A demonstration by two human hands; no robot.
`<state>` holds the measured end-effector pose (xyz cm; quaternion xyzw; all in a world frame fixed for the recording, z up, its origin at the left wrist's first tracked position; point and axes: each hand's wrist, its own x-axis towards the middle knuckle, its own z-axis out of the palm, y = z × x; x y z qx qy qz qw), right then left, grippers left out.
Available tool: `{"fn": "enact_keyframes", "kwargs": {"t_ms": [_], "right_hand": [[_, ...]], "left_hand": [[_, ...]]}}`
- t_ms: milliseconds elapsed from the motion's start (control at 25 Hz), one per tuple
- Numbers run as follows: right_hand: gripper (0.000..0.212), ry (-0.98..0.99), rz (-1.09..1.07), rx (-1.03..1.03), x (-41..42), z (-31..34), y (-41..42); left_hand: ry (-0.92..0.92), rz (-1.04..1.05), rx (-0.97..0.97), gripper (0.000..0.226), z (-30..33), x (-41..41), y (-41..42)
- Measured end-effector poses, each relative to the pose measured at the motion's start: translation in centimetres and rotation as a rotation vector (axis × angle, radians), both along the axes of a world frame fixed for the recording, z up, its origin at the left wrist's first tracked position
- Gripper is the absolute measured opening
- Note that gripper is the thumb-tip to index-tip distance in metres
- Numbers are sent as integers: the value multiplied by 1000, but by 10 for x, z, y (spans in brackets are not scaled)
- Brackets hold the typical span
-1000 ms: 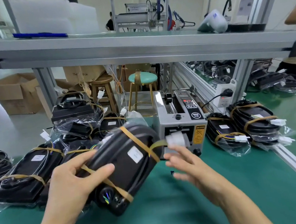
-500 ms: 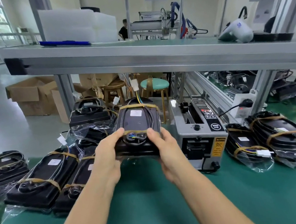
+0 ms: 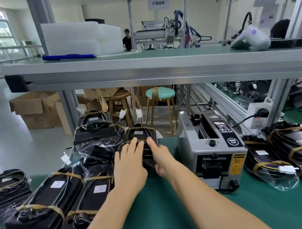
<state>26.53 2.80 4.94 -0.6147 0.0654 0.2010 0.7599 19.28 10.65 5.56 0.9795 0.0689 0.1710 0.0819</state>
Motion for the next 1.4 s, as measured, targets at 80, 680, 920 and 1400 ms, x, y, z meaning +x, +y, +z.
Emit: {"fn": "enact_keyframes", "kwargs": {"t_ms": [80, 680, 920, 1400], "right_hand": [[68, -11, 30, -137, 6, 0, -1], [64, -411, 51, -610, -39, 10, -23], [52, -976, 53, -880, -110, 34, -115], [118, -7, -149, -1871, 0, 64, -356]], "left_hand": [[-5, 22, 49, 75, -4, 2, 0], [-4, 57, 124, 91, -19, 1, -3], [40, 69, 159, 91, -20, -1, -9], [82, 104, 211, 91, -15, -2, -10]]}}
